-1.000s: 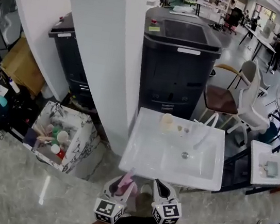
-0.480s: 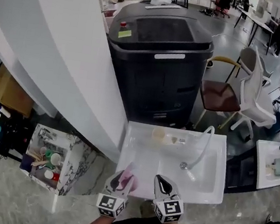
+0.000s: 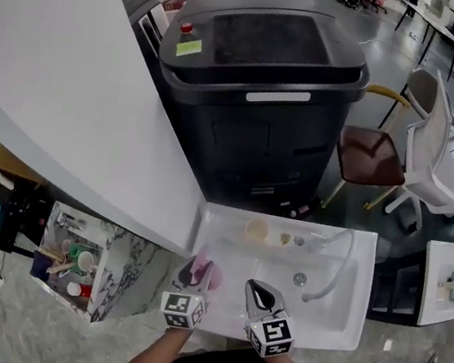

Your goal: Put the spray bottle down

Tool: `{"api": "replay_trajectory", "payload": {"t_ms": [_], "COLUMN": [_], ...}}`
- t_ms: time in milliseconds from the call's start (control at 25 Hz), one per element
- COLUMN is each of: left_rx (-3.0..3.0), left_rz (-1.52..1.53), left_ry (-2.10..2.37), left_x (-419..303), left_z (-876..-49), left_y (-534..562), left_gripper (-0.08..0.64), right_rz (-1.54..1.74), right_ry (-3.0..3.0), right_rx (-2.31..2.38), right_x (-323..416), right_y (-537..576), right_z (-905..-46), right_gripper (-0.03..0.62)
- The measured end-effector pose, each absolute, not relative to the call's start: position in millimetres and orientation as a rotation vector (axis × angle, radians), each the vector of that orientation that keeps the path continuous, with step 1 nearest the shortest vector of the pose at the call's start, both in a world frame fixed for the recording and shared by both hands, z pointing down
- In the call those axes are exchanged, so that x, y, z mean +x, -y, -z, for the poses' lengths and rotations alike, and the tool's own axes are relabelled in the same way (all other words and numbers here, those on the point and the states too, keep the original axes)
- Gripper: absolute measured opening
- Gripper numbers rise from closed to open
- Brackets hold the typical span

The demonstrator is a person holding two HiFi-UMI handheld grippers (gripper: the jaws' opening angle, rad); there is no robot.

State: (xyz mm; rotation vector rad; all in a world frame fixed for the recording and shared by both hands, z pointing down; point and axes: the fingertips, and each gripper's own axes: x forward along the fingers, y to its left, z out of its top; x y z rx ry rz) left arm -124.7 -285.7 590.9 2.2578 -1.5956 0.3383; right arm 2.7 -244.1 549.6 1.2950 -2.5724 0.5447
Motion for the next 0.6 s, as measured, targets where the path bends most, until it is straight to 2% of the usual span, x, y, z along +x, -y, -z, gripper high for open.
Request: {"api": "replay_trajectory", "payload": {"t_ms": [600], "left_rx": [2.203], "left_rz": [-0.371], "left_ry": [1.658], "left_x": [-123], "left_z": [-634], "left_y": [402], "left_gripper": [0.170], "right_rz": [-0.705], "right_ry": [2.531], "right_rx": [1.286], "right_x": [5], "right_y": [320], "right_z": [-576], "right_gripper": [-0.002]}}
